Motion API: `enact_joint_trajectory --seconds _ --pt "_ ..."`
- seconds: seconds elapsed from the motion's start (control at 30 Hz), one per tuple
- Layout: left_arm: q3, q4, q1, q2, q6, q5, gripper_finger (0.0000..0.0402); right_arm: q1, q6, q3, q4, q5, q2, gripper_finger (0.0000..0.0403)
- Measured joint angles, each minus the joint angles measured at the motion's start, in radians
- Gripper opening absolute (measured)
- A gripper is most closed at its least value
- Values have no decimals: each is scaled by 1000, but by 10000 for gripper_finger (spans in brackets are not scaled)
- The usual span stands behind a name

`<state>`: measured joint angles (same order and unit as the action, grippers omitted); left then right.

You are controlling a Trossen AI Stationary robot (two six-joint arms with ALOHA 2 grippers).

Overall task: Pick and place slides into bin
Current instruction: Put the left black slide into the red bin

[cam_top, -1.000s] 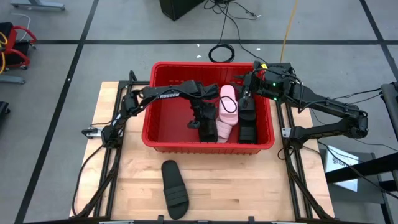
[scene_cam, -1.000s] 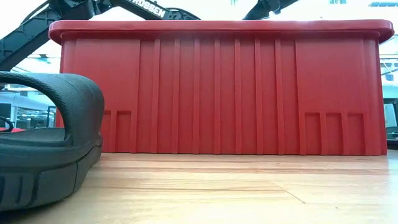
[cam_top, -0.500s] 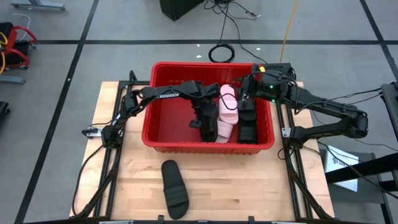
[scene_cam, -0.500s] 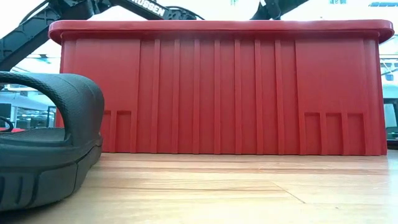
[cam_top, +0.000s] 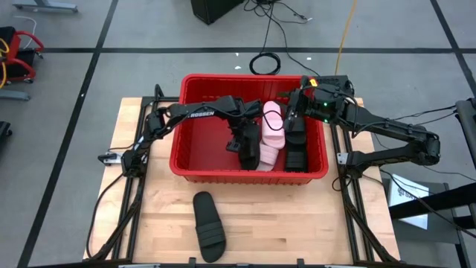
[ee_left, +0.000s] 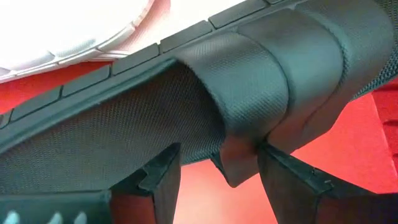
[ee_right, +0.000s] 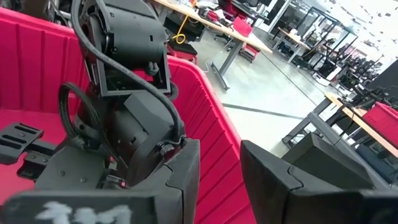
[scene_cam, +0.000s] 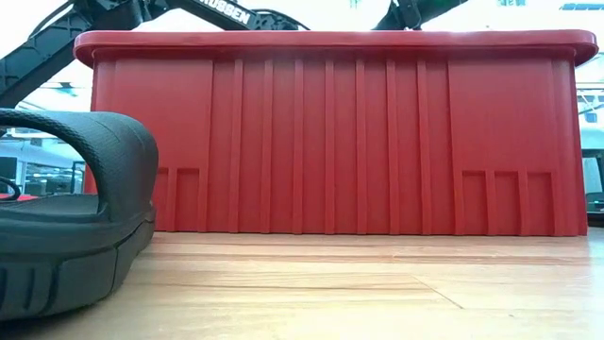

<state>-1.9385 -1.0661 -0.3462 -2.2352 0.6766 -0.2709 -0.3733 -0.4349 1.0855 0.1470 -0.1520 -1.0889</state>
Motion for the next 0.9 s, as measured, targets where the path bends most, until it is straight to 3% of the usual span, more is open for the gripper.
enact_joint_trajectory --seconds 0.37,0.9 --pt "-83 -36 -6 7 1 96 202 0 0 0 -3 0 0 105" --pt "-86 -23 -25 47 -6 197 202 0 2 0 -1 0 0 105"
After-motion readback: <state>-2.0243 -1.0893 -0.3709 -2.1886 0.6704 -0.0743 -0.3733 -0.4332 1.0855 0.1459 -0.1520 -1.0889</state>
